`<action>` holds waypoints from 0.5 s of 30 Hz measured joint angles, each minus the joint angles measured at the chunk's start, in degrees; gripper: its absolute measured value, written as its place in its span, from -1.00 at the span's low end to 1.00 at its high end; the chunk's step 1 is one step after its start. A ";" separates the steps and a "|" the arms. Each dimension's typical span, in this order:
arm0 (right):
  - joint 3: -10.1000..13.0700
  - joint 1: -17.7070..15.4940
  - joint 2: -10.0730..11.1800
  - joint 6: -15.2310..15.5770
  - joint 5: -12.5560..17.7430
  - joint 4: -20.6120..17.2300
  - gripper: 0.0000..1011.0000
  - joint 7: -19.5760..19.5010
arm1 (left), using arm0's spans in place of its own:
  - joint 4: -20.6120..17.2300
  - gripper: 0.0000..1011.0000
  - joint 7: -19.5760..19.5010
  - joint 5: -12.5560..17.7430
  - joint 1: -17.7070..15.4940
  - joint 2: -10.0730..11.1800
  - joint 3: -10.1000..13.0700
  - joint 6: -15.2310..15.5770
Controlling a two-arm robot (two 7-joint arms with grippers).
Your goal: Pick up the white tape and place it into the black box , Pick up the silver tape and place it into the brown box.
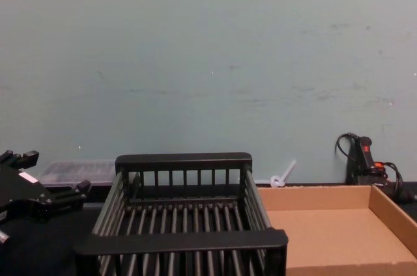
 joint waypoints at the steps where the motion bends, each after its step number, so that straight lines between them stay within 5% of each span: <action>1: 0.00 0.00 0.00 0.00 0.00 0.00 -0.81 0.00 | 0.00 0.98 0.00 0.00 0.00 0.00 0.00 0.00; 15: 2.01 -1.17 -0.26 -2.23 1.19 -3.73 -0.81 1.80 | 0.00 0.98 0.00 0.00 0.00 0.00 0.00 0.00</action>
